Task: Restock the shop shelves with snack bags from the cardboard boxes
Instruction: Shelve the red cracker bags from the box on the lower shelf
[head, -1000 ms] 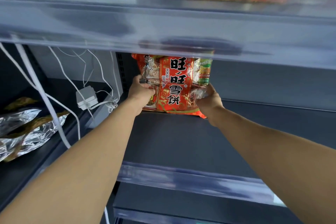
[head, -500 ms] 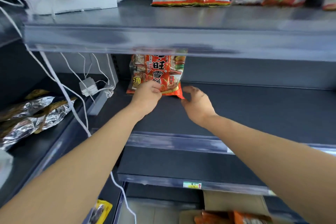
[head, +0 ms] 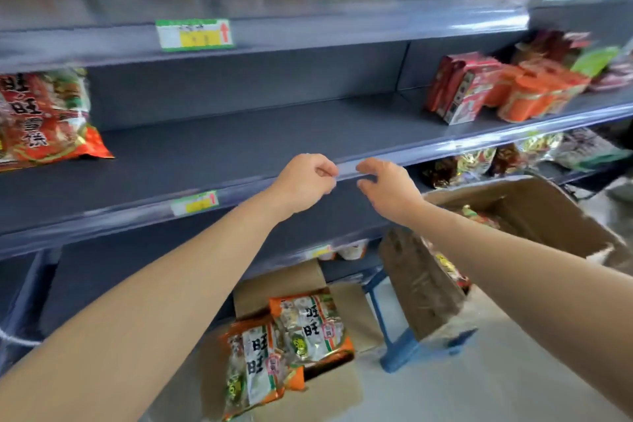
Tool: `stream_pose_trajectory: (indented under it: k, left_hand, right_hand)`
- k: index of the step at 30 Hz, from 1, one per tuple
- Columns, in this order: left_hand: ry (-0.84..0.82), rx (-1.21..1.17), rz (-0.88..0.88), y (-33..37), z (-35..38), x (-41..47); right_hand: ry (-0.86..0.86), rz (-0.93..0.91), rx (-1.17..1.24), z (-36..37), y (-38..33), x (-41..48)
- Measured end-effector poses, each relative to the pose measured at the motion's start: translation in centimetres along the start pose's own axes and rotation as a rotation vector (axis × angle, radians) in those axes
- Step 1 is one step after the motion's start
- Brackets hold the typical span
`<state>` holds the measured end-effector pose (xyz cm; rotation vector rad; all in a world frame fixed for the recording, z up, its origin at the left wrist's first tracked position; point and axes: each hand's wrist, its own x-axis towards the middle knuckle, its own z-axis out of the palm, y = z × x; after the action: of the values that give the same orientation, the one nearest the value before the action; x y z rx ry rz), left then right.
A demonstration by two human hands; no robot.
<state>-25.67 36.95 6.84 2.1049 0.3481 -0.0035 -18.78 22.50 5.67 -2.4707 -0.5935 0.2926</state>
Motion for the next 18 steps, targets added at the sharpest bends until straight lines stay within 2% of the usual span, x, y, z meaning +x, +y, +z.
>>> stream_pose_trajectory:
  k: [5, 9, 14, 18]
  left_hand:
    - [-0.210, -0.017, 0.023, 7.8, 13.8, 2.3]
    - [-0.318, 0.013, -0.052, 10.1, 21.4, 4.7]
    - [-0.401, -0.082, -0.320, 8.7, 26.8, 8.5]
    - [-0.367, -0.176, -0.535, 6.0, 29.6, 11.4]
  right_hand:
    - [0.068, 0.256, -0.034, -9.1, 13.7, -4.3]
    - [0.112, 0.449, 0.025, -13.0, 21.6, -5.6]
    - [0.051, 0.557, 0.011, -12.7, 27.6, -3.9]
    - [-0.041, 0.593, 0.024, -11.3, 30.1, -1.2]
